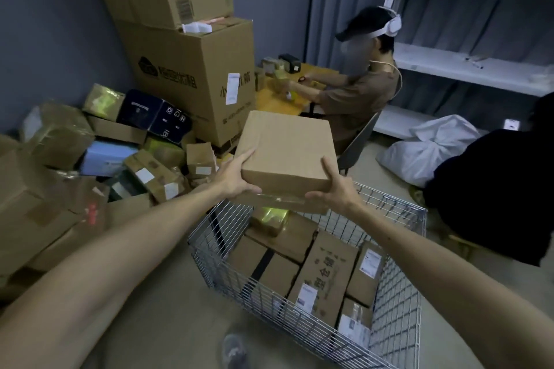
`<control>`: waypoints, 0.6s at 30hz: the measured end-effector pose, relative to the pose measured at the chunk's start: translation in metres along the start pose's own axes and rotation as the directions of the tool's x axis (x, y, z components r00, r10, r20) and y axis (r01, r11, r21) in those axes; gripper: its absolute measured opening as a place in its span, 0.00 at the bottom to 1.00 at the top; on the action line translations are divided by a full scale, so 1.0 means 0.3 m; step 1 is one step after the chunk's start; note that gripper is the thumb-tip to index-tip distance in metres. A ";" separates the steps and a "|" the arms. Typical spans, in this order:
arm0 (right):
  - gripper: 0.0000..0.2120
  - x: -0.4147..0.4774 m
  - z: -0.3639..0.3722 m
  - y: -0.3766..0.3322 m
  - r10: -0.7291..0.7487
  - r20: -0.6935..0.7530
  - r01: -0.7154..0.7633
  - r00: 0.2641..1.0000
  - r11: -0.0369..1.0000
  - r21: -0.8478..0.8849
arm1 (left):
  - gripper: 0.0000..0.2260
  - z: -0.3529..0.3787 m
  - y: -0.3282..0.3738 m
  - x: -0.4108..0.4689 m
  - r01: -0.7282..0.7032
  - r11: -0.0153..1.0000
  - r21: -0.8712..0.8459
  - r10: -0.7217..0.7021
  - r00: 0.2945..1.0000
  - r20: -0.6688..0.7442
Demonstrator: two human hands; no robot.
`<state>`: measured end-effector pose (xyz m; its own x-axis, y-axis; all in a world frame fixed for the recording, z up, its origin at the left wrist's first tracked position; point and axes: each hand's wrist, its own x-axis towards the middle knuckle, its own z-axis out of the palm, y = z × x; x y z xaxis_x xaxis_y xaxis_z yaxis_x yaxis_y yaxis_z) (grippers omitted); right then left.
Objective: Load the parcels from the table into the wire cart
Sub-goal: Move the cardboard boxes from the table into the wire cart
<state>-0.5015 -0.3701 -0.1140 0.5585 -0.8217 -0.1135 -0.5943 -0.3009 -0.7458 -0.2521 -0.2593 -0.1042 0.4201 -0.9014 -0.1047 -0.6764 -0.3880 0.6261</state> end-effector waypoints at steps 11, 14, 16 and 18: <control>0.50 0.274 0.307 0.042 0.249 0.049 -0.251 0.967 0.968 0.026 | 0.50 0.108 -0.326 0.375 0.066 0.995 -0.068 -0.046 0.963 0.266; 0.50 0.309 0.382 0.084 0.295 0.078 -0.297 0.952 0.955 0.022 | 0.50 0.158 -0.401 0.426 0.083 0.995 -0.053 -0.062 0.946 0.319; 0.49 0.331 0.437 0.123 0.337 0.115 -0.342 0.934 0.940 0.022 | 0.50 0.197 -0.454 0.450 0.132 0.990 -0.042 -0.108 0.926 0.363; 0.50 0.351 0.488 0.160 0.359 0.151 -0.365 0.921 0.931 0.009 | 0.50 0.238 -0.505 0.469 0.171 0.985 -0.030 -0.143 0.899 0.415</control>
<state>-0.3866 -0.4002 -0.2578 0.3883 -0.7917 -0.4716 -0.7518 0.0238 -0.6590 -0.1339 -0.3410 -0.2688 0.2233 -0.8343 -0.5040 -0.5761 -0.5301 0.6222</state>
